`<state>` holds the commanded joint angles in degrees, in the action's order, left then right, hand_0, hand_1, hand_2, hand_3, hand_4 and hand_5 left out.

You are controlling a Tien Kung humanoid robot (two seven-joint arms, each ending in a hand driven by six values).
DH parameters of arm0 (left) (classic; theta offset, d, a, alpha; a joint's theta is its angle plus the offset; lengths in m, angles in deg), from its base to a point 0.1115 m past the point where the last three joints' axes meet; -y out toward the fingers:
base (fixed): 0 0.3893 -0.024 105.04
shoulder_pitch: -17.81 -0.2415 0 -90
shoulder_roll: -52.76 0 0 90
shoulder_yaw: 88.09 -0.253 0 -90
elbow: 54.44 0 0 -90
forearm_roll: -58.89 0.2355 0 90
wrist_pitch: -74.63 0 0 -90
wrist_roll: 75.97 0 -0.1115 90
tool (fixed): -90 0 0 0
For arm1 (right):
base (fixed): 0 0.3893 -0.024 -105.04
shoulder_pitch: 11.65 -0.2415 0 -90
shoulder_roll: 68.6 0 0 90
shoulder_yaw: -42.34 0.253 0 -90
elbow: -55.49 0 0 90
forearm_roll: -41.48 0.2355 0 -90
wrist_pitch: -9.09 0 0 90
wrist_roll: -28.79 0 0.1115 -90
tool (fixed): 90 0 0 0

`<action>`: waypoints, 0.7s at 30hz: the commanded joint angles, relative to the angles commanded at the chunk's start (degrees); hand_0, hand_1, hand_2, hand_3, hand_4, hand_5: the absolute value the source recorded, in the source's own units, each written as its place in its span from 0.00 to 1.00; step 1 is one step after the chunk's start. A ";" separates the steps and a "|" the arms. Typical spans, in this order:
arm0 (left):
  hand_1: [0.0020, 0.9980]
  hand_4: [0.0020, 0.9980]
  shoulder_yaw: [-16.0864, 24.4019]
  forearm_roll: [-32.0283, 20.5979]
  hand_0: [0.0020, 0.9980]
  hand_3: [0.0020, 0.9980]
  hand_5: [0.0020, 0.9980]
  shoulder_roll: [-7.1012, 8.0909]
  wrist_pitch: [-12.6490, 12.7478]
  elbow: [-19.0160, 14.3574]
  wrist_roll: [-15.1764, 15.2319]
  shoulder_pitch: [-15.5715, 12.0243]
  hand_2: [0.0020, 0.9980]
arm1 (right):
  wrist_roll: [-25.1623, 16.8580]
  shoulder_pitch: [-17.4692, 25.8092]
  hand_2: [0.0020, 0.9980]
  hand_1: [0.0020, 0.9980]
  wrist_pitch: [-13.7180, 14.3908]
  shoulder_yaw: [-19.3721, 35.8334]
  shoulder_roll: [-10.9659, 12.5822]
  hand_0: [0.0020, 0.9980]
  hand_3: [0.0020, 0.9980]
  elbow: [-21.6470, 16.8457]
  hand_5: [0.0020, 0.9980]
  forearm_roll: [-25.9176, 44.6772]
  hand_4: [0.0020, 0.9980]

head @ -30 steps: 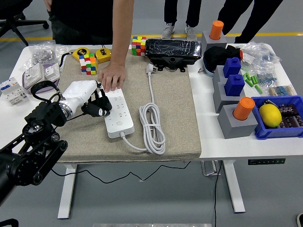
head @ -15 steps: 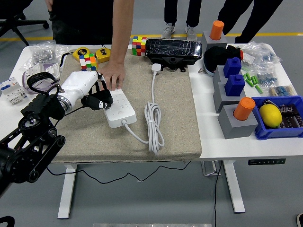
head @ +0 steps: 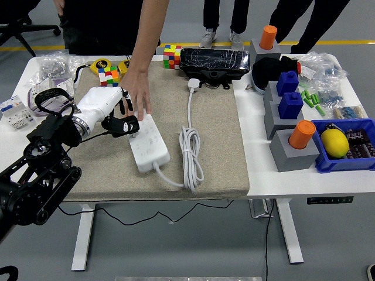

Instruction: Pick up the plug,place it near the board,insert it into the board,press the button

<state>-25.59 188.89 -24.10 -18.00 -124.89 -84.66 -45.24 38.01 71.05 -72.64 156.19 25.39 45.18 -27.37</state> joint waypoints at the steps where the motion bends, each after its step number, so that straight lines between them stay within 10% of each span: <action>1: 0.05 0.70 0.08 0.00 0.24 0.30 0.11 -0.02 -0.02 -0.01 0.00 0.00 0.15 | 0.00 0.04 0.71 0.69 0.01 0.04 -0.02 0.79 0.76 0.00 1.00 -0.02 1.00; 15: 0.05 0.70 0.99 0.00 0.24 0.30 0.11 -0.37 0.17 -0.46 -0.14 -0.84 0.15 | 0.10 -0.14 0.71 0.69 0.22 0.31 -0.10 0.79 0.76 0.00 1.00 -0.43 1.00; 21: 0.09 0.71 4.62 0.00 0.27 0.32 0.16 -2.43 5.90 -1.03 1.82 -3.78 0.17 | 0.06 -0.73 0.71 0.69 0.22 -0.12 -0.16 0.79 0.76 0.00 1.00 0.33 1.00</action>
<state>-20.98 188.89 -26.53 -12.10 -125.93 -82.85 -49.02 38.07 70.31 -72.42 156.08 25.23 45.18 -27.04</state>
